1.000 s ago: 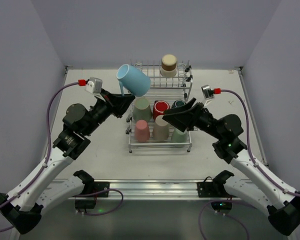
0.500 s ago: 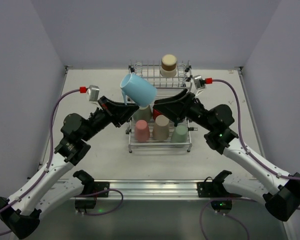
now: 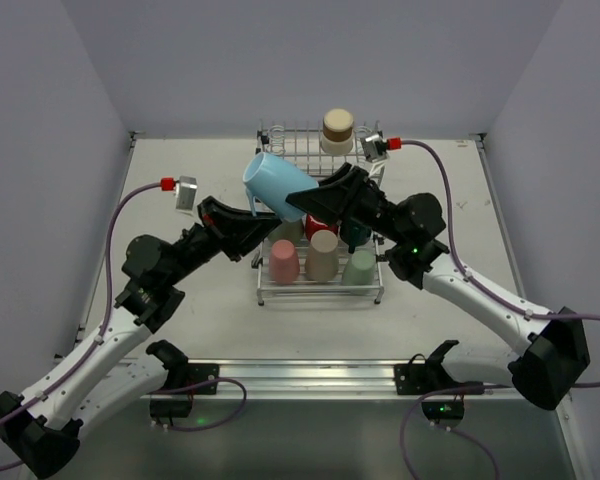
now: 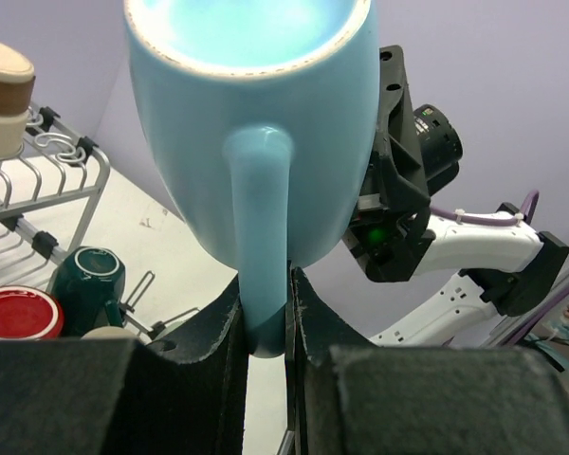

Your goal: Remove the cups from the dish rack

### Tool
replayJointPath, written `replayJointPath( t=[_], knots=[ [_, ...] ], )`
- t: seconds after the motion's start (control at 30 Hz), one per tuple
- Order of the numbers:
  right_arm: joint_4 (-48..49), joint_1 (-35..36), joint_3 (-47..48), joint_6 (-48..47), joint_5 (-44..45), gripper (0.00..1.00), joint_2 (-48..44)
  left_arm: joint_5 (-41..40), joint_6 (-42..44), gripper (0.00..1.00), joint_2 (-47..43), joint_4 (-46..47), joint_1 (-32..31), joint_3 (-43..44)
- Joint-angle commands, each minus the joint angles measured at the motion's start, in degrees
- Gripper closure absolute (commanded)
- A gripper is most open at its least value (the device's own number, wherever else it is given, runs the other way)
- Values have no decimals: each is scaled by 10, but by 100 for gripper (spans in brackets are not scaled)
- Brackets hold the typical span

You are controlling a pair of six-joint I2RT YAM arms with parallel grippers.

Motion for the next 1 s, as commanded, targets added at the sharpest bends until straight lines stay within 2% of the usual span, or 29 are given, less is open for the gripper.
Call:
replayJointPath(
  t=[0.0,0.07,0.13,0.17,0.2,0.23,0.27,0.3,0.33,0.37,0.47,0.5,0.57,0.7,0.77,0.8,0.83,0.87,0.9,0.93,0.97],
  knots=[
    [112,8,19,31,2,50,18,24,-13,100,-9,89,1,-6],
    [143,12,19,43,4,56,31,29,-14,100,-11,89,1,-14],
    [167,14,19,47,7,67,40,36,-11,100,-13,86,1,-19],
    [173,16,17,48,10,72,41,36,-7,96,-13,82,1,-19],
    [179,16,15,48,18,82,40,36,-5,90,-19,69,1,-19],
    [185,18,12,46,20,86,40,34,8,83,-21,61,1,-16],
    [185,19,11,42,23,91,38,28,15,68,-25,48,1,-13],
    [185,19,9,38,26,99,34,25,25,60,-31,19,2,-10],
    [183,19,5,34,31,100,31,22,34,52,-34,4,1,-7],
    [175,19,5,25,32,100,23,15,53,39,-38,-10,1,0],
    [119,19,16,-7,39,100,8,7,89,18,-48,-66,1,22],
    [105,19,19,-16,41,100,-2,7,102,14,-50,-100,1,30],
    [44,19,34,-47,52,100,-15,9,130,7,-55,-130,1,49],
    [-83,19,70,-125,88,100,-54,2,184,2,-83,-227,1,72],
    [-203,14,112,-199,109,100,-82,-21,216,0,-96,-272,1,79],
    [-255,11,132,-225,147,100,-90,-31,226,0,-109,-307,1,79],
    [-363,4,177,-255,171,100,-102,-43,237,0,-117,-327,1,75],
    [-419,-4,202,-307,193,100,-106,-76,251,0,-123,-346,1,73],
    [-469,-25,222,-329,248,100,-111,-91,256,0,-139,-382,1,68],
    [-555,-39,256,-352,274,100,-119,-104,267,0,-147,-397,1,56],
    [-594,-62,270,-386,294,100,-122,-125,272,0,-164,-421,1,50]
  ],
)
